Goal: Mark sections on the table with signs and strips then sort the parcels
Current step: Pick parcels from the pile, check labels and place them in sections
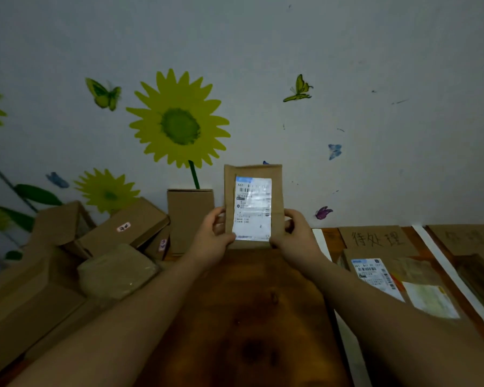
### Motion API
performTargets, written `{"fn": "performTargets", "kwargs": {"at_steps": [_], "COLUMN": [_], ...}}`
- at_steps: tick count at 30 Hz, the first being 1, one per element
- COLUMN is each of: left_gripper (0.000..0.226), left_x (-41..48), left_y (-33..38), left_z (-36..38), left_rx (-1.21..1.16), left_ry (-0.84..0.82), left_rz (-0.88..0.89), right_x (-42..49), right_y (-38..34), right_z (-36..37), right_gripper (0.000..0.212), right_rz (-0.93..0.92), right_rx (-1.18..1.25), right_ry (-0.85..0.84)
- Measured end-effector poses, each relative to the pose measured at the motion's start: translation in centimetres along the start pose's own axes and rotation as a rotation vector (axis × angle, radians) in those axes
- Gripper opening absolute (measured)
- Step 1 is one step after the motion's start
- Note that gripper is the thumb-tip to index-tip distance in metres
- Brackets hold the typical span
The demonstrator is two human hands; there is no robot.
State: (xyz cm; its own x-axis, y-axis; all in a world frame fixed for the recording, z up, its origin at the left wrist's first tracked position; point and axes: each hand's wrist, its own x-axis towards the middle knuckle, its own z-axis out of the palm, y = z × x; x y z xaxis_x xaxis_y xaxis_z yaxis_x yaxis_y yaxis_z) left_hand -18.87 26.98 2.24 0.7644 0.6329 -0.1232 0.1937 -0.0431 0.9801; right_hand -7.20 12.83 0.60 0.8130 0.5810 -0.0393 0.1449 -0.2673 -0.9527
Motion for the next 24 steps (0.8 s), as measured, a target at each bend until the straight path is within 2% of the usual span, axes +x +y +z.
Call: {"fn": "performTargets", "kwargs": {"at_steps": [3, 10, 18, 24], "left_gripper": [0.062, 0.058, 0.063, 0.066], "left_x": [-2.3, -7.3, -14.2, -18.0], "left_y": [1.5, 3.8, 0.4, 2.1], "left_z": [0.0, 0.4, 3.4, 8.9], "left_rx": [0.032, 0.097, 0.169, 0.136], "left_ry": [0.022, 0.008, -0.109, -0.315], "left_rz": [0.103, 0.289, 0.24, 0.215], "right_x": [-1.6, -7.7, -18.5, -25.2], "right_y": [-1.3, -4.4, -1.1, -0.2], "right_z": [-1.0, -2.9, -4.5, -9.8], "right_gripper": [0.046, 0.044, 0.046, 0.036], "right_rz": [-0.071, -0.153, -0.096, -0.094], "right_rx": [0.058, 0.128, 0.003, 0.003], "right_ry": [0.028, 0.106, 0.237, 0.358]}}
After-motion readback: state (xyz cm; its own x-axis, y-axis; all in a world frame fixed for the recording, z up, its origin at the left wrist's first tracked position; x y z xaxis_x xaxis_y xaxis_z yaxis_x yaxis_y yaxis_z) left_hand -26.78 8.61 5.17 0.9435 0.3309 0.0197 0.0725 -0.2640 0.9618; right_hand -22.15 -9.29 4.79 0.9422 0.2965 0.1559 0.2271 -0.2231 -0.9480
